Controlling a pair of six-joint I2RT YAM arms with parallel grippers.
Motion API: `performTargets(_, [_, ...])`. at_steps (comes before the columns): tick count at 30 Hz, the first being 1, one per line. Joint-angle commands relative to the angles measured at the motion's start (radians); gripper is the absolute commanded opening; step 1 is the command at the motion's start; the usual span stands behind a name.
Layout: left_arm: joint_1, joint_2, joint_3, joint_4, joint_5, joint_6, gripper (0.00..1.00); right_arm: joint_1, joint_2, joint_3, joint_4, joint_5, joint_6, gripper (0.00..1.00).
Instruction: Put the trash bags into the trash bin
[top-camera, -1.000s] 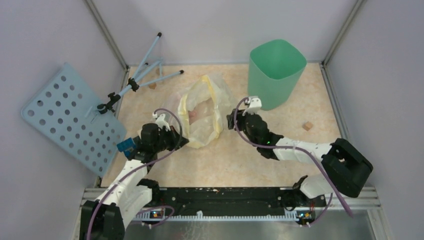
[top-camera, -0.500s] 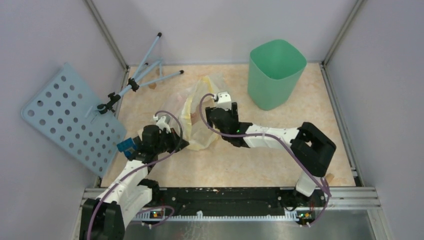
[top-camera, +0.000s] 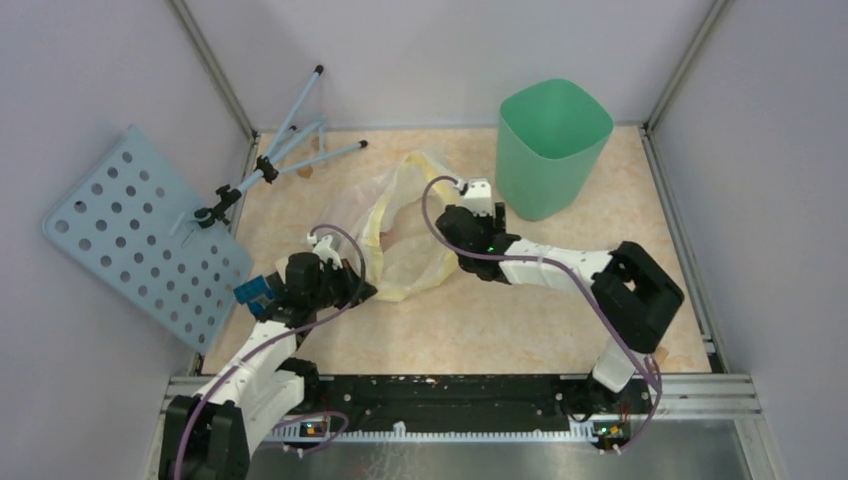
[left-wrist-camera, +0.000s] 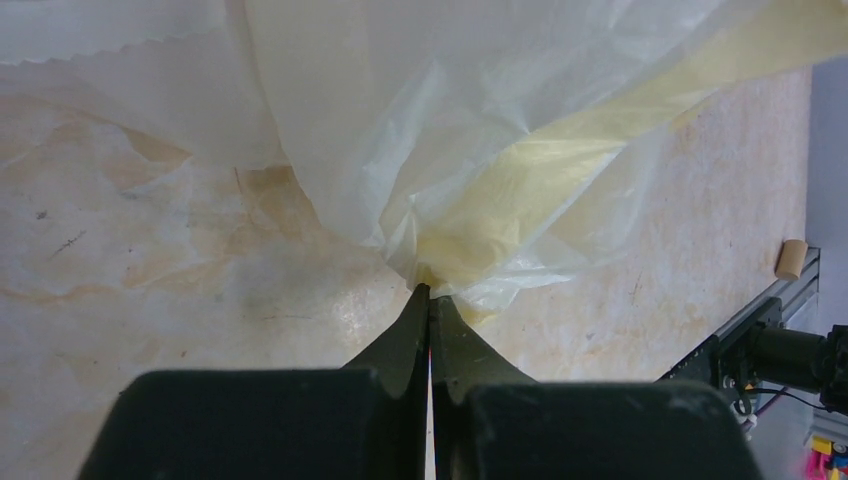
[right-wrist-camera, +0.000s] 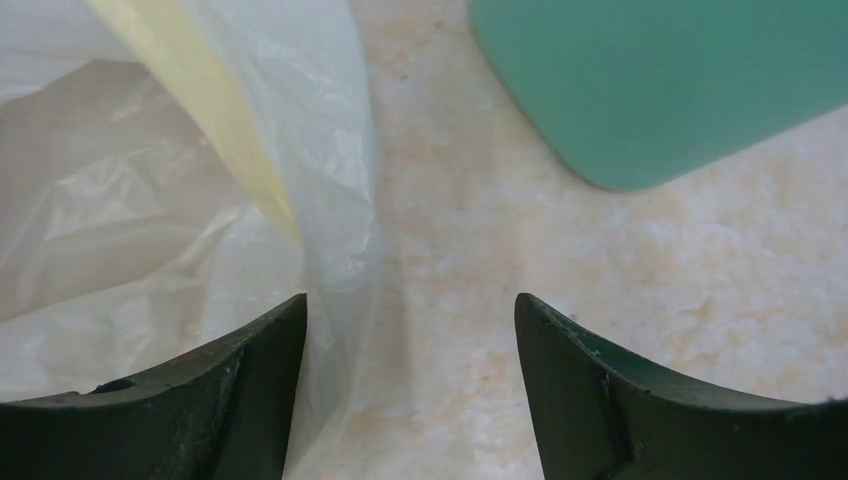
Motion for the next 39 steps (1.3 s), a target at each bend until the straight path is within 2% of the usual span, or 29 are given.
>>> performTargets(1, [-0.003,0.002,-0.023,0.052,-0.012,0.002,0.00,-0.072,-0.184,-0.124,0.052,-0.001,0.042,0.73])
performTargets(6, [-0.003,0.013,-0.026,0.052,-0.012,0.002,0.00,-0.095,-0.360,-0.301,0.131,-0.053,0.051,0.73])
performTargets(13, [-0.005,0.016,-0.047,0.095,0.004,-0.004,0.00,-0.147,-0.516,-0.386,0.027,-0.068,0.115,0.72])
performTargets(16, [-0.016,0.012,-0.053,0.110,0.025,-0.001,0.00,-0.147,-0.566,-0.413,0.014,-0.071,0.117,0.60])
performTargets(19, [-0.046,0.010,-0.037,0.107,0.029,0.006,0.00,-0.148,-0.611,-0.450,0.073,-0.123,0.076,0.49])
performTargets(21, [-0.073,0.003,-0.018,0.086,0.008,0.005,0.02,-0.148,-0.627,-0.461,0.093,-0.162,0.051,0.38])
performTargets(22, [-0.086,-0.006,-0.005,0.068,-0.033,-0.001,0.07,-0.148,-0.629,-0.460,0.094,-0.177,0.045,0.30])
performTargets(23, [-0.101,-0.020,0.007,0.022,-0.061,-0.008,0.15,-0.148,-0.627,-0.456,0.093,-0.184,0.038,0.16])
performTargets(24, [-0.113,-0.039,0.016,0.004,-0.080,-0.014,0.23,-0.148,-0.622,-0.445,0.089,-0.184,0.036,0.10])
performTargets(27, [-0.127,-0.124,0.051,-0.074,-0.147,-0.051,0.46,-0.148,-0.605,-0.430,0.072,-0.176,0.039,0.00])
performTargets(30, [-0.127,-0.203,0.107,-0.200,-0.264,-0.087,0.68,-0.148,-0.603,-0.429,0.073,-0.177,0.043,0.00])
performTargets(32, [-0.127,-0.252,0.149,-0.278,-0.342,-0.115,0.78,-0.148,-0.605,-0.428,0.080,-0.186,0.042,0.00])
performTargets(36, [-0.127,-0.342,0.224,-0.351,-0.372,-0.116,0.95,-0.148,-0.602,-0.418,0.086,-0.197,0.036,0.00])
performTargets(39, [-0.127,-0.383,0.271,-0.374,-0.400,-0.084,0.99,-0.148,-0.597,-0.405,0.082,-0.207,0.032,0.00])
